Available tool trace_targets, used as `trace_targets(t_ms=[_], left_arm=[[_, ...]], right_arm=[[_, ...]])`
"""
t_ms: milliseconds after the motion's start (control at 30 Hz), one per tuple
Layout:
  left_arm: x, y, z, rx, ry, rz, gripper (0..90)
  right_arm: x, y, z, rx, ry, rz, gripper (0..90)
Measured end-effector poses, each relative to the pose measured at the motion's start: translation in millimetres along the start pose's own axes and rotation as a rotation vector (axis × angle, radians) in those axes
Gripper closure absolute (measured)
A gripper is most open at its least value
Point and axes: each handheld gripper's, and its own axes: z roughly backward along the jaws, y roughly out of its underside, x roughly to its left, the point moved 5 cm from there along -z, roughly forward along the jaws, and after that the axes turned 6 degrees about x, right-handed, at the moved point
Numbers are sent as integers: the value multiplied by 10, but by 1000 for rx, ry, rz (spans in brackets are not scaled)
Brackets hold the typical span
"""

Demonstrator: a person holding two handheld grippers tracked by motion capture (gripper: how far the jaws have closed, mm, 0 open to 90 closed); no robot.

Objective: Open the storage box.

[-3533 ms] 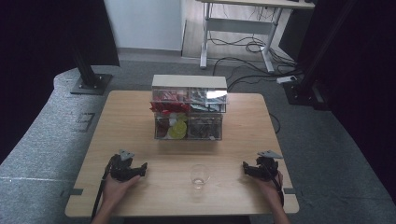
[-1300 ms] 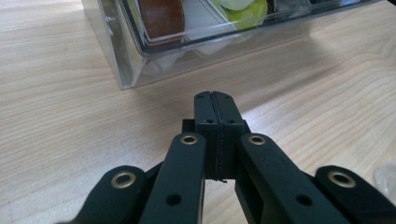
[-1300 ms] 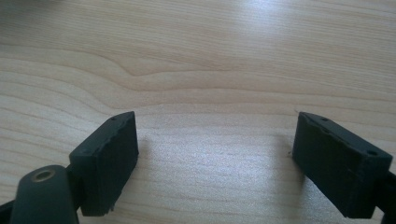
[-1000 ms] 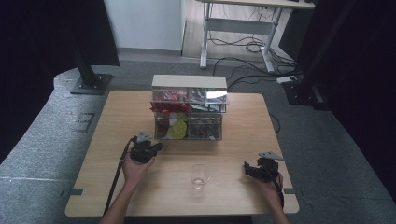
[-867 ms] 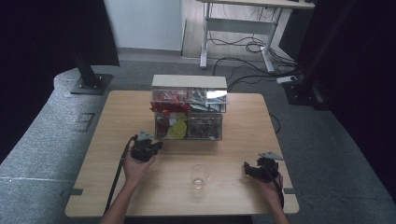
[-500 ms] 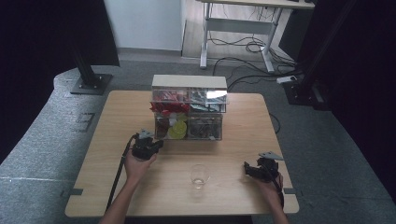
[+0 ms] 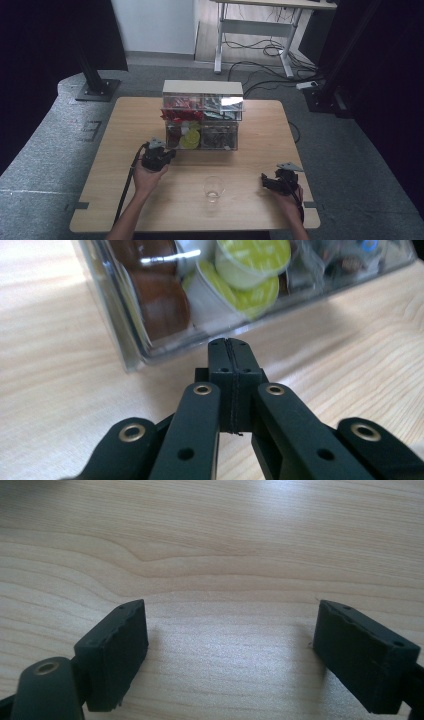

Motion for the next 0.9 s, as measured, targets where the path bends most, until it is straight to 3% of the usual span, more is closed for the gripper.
trace_targets(t_ms=[167, 400, 633, 700, 900], left_arm=[[60, -3, -53, -3, -12, 19, 900], [91, -18, -47, 15, -15, 12, 900], [93, -23, 12, -22, -23, 12, 900], [116, -44, 20, -29, -13, 34, 900], [113, -79, 42, -27, -6, 30, 900]], right_arm=[[0, 0, 0, 0, 0, 0, 144], [0, -1, 0, 0, 0, 0, 144], [0, -1, 0, 0, 0, 0, 143], [0, 0, 0, 0, 0, 0, 143], [0, 0, 0, 0, 0, 0, 143]])
